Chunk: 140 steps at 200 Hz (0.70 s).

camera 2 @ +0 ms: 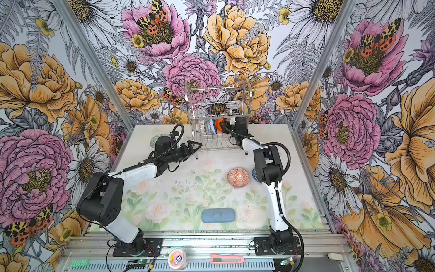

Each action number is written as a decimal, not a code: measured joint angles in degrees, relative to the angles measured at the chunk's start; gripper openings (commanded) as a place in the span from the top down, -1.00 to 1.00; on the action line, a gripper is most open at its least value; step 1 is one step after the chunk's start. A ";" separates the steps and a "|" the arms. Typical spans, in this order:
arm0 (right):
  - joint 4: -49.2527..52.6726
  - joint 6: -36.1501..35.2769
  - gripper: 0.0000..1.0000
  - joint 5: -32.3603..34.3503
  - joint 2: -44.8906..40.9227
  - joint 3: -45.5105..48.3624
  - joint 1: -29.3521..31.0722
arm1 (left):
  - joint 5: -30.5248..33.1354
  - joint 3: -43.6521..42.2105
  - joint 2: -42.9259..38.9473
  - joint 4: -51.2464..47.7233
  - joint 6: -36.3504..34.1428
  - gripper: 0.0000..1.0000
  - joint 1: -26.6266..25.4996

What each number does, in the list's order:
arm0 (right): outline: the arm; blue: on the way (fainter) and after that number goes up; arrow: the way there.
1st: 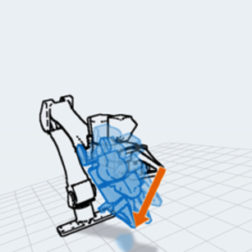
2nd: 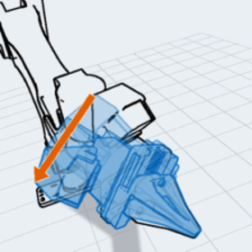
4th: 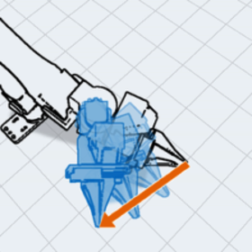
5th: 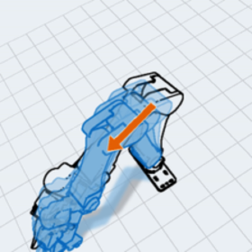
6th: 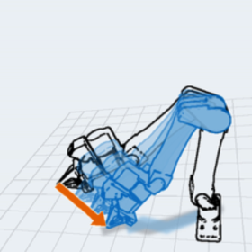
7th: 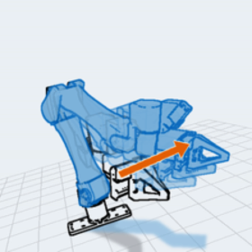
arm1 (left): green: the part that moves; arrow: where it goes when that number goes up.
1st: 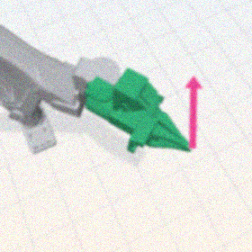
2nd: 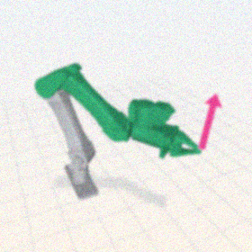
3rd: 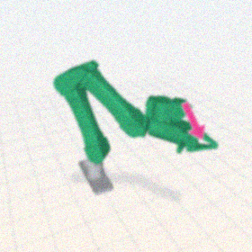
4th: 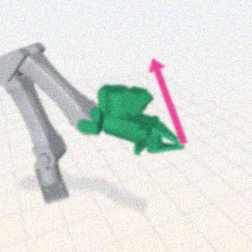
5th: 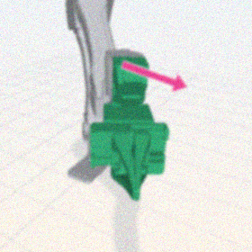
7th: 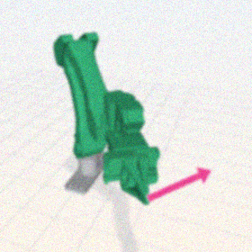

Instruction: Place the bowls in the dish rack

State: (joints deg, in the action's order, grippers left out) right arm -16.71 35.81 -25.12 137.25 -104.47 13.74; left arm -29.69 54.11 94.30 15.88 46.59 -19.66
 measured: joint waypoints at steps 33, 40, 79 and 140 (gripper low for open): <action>0.33 -0.46 0.66 0.00 0.00 -0.02 0.02 | 0.00 0.00 0.00 -0.02 0.00 -0.97 0.02; 0.48 -0.59 0.65 0.02 0.00 -0.02 0.04 | 0.00 0.00 0.00 -0.02 0.00 -0.97 0.00; 1.57 -0.98 0.59 0.04 0.00 0.02 0.17 | 0.00 0.00 0.00 -0.02 0.00 -0.97 0.00; 1.66 -1.49 0.61 1.31 -0.55 0.83 0.39 | 0.00 0.00 0.00 -0.02 0.00 -0.97 0.00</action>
State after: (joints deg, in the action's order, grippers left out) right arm -15.05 34.33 -23.81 136.70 -103.63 14.13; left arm -29.69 54.11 94.30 15.86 46.59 -19.66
